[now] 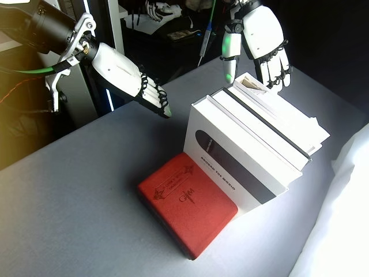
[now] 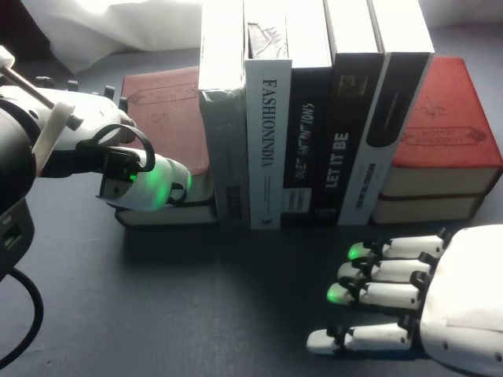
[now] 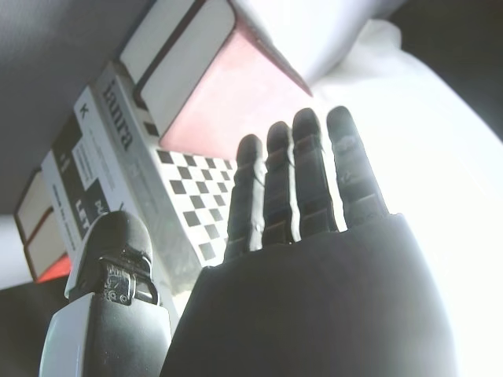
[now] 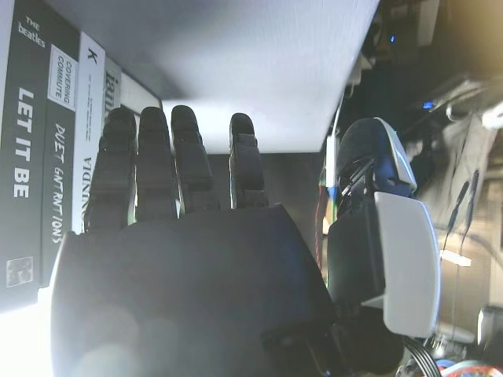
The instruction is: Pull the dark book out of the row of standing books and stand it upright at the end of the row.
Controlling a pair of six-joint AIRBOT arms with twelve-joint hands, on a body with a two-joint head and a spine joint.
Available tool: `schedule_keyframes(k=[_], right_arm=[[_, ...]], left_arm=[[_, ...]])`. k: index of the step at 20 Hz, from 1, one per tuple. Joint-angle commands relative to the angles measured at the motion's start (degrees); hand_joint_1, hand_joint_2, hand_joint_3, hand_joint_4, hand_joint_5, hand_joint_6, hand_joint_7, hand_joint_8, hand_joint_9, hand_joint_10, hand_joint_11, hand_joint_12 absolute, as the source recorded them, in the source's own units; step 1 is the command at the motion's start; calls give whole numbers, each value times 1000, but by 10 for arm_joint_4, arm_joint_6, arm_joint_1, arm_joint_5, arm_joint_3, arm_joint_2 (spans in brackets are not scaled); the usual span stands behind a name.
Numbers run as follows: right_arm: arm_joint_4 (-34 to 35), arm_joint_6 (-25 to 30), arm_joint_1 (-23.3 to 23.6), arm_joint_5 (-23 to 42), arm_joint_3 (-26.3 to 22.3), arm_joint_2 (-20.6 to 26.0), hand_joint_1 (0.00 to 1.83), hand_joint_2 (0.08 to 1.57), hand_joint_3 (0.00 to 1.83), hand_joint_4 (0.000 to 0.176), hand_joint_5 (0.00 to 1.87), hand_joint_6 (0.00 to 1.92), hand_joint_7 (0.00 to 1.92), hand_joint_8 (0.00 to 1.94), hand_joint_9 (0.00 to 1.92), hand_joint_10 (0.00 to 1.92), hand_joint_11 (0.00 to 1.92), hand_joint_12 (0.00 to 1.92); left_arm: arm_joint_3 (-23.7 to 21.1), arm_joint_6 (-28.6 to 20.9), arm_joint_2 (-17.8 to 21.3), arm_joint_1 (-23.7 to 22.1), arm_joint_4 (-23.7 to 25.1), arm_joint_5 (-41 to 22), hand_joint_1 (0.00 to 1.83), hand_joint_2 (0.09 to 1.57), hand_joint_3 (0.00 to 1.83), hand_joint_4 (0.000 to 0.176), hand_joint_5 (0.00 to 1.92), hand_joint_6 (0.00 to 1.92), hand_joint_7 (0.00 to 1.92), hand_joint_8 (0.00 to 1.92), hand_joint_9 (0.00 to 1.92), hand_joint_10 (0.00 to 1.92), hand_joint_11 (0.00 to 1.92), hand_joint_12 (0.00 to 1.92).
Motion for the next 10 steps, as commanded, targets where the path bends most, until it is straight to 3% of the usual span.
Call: schedule_keyframes(k=[1, 2, 5, 9, 10], right_arm=[[-3, 9, 7, 25, -3, 5, 0, 1006, 204, 0, 19, 28, 5, 8, 0, 0, 0, 0], [-2, 12, 7, 25, -3, 5, 0, 1061, 88, 0, 16, 13, 0, 1, 0, 0, 0, 0], [-2, 12, 5, 21, -3, 1, 0, 1099, 20, 0, 15, 2, 0, 0, 0, 0, 0, 0], [-7, 25, 5, -103, -24, 0, 0, 1098, 15, 0, 16, 3, 0, 0, 0, 0, 0, 0], [-44, 56, 5, -145, -36, 0, 0, 1094, 12, 0, 14, 2, 0, 0, 0, 0, 0, 0]], left_arm=[[0, 1, 5, -9, 50, 2, 0, 1111, 128, 0, 89, 48, 40, 45, 12, 48, 0, 166], [0, 1, 5, -9, 49, 2, 0, 1164, 47, 0, 98, 15, 44, 14, 17, 16, 0, 142], [0, 3, 5, -9, 50, 2, 0, 1182, 12, 0, 104, 3, 45, 2, 22, 3, 0, 124], [0, 8, 5, -7, 54, 4, 0, 1194, 13, 0, 118, 7, 55, 3, 27, 3, 1, 128], [0, 9, 5, -7, 54, 4, 0, 1194, 9, 0, 112, 3, 53, 2, 25, 1, 0, 104]])
